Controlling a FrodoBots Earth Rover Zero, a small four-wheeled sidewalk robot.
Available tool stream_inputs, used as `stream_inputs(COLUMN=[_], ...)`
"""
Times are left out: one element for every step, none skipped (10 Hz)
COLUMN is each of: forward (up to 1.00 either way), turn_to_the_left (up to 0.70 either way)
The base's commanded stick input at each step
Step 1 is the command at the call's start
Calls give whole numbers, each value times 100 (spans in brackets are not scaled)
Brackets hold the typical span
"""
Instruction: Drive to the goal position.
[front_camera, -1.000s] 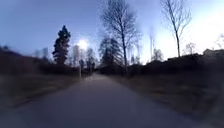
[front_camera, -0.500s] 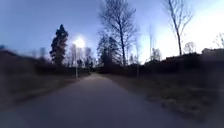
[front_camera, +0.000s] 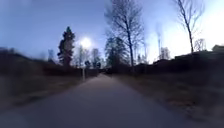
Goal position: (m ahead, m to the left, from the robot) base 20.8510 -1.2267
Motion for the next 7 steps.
stream_inputs(forward=[100,100,100,100,100,100,100], turn_to_the_left=[0,0,0,0,0,0,0])
